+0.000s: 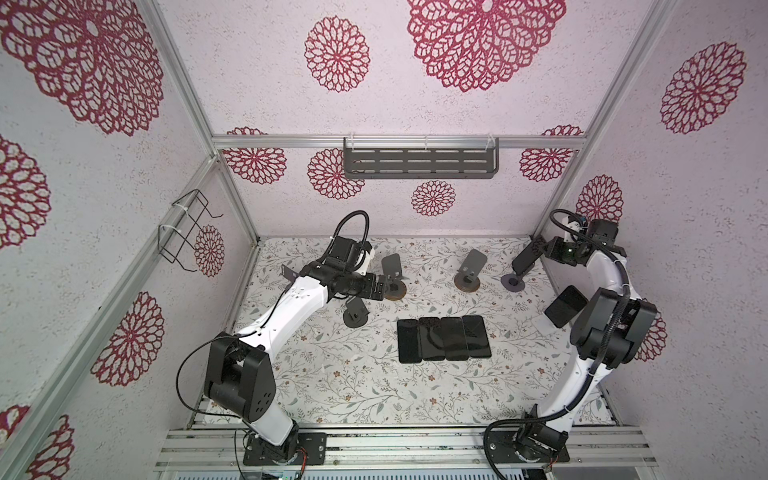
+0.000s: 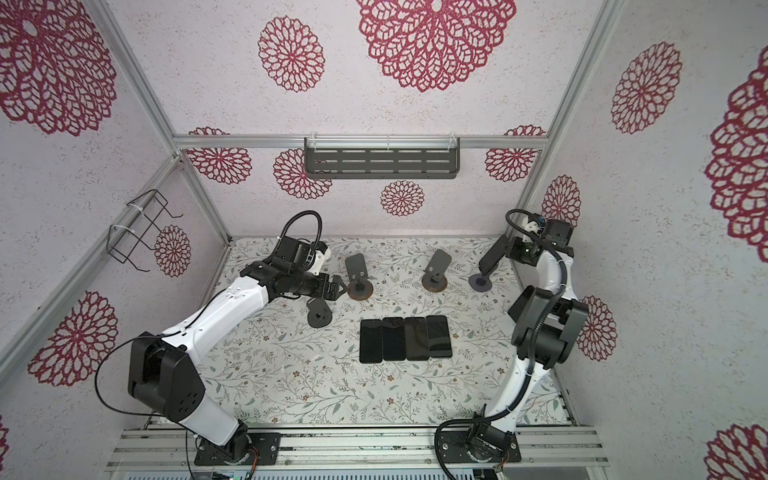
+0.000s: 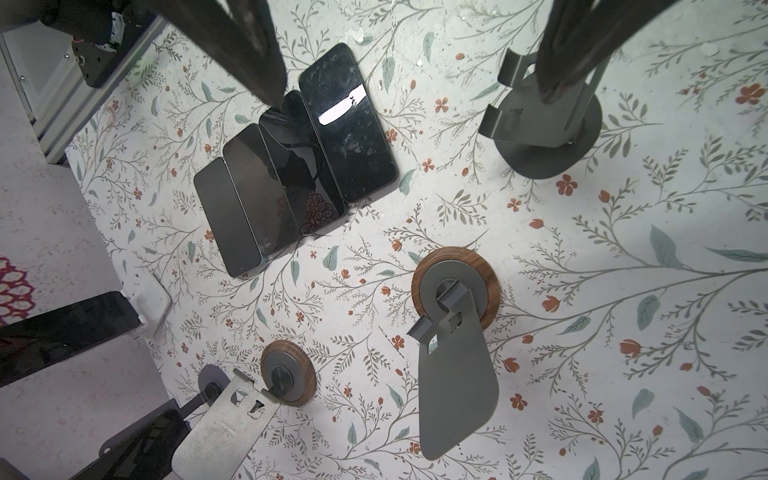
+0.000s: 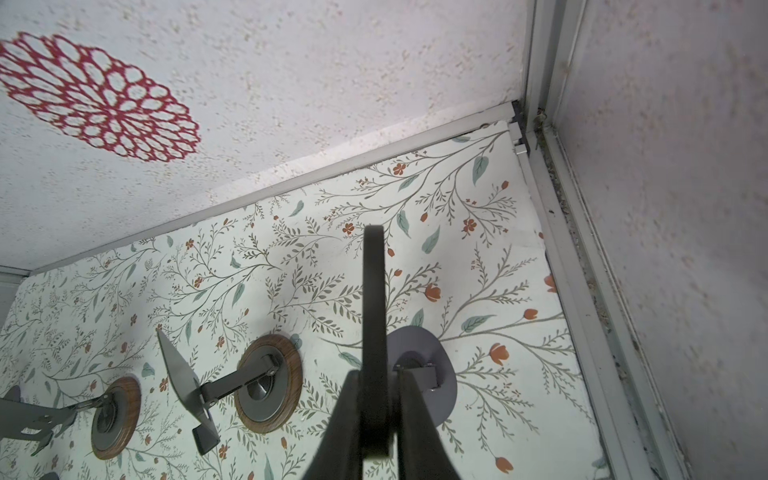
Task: Remove the phone from the phone stand
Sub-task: 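Close the right gripper on the dark phone standing on the purple-based stand, then lift the phone off the stand with the right gripper toward the left gripper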
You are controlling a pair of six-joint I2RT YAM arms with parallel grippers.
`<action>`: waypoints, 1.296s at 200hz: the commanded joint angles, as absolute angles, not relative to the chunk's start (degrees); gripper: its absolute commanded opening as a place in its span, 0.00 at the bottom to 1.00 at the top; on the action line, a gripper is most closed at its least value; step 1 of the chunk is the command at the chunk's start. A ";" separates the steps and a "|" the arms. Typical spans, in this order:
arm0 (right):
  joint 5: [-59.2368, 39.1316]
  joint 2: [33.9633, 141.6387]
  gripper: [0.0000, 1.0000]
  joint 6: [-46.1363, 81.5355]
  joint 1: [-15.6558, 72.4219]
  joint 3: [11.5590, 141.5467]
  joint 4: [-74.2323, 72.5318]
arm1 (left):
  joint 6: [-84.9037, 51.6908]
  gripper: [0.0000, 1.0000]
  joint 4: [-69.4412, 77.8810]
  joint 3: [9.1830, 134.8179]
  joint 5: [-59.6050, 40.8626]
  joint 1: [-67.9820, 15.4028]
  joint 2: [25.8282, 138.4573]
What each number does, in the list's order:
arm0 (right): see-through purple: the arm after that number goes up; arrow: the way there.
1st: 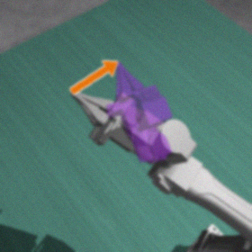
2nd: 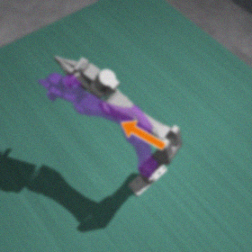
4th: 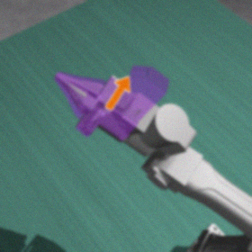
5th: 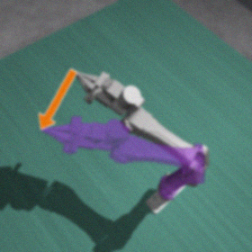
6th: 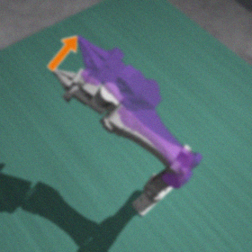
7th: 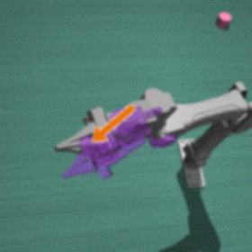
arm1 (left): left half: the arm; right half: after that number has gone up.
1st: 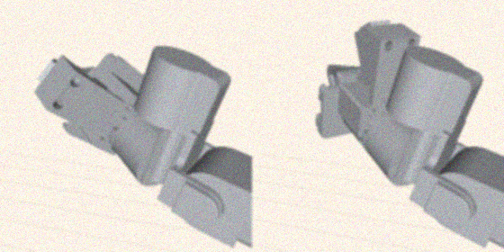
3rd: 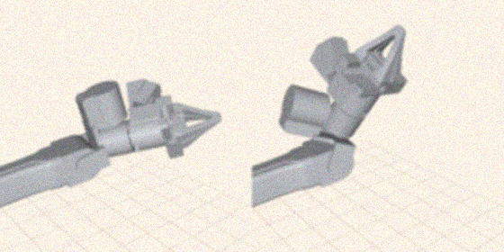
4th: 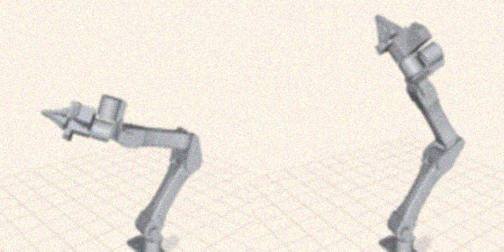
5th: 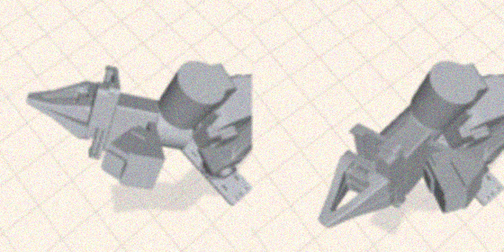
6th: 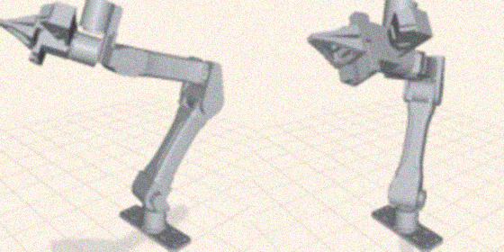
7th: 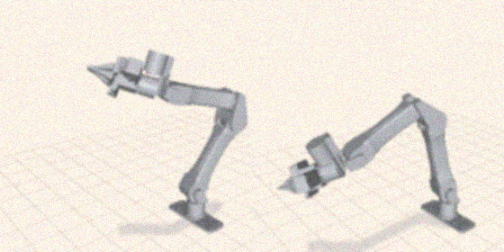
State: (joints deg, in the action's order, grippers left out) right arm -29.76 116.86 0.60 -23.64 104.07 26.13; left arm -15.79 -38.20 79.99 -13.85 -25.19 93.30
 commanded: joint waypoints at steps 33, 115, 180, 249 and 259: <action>-28.10 111.67 0.05 0.01 -22.81 107.31 27.80 | -13.53 0.97 -38.20 81.10 -14.25 -25.27 93.80; -25.48 102.85 0.02 1.41 -21.28 104.58 29.21 | -12.48 0.97 -36.04 79.63 -13.10 -25.44 90.80; -27.03 93.65 0.00 4.47 -16.42 101.86 29.72 | -10.87 0.98 -35.38 78.99 -11.90 -27.42 89.08; -29.12 86.26 0.00 3.19 -6.33 100.23 35.51 | -9.96 0.97 -33.63 77.97 -13.04 -28.79 86.76; -28.94 85.72 0.00 3.99 -4.65 100.02 37.00 | -9.55 0.97 -33.10 77.54 -13.17 -29.05 86.24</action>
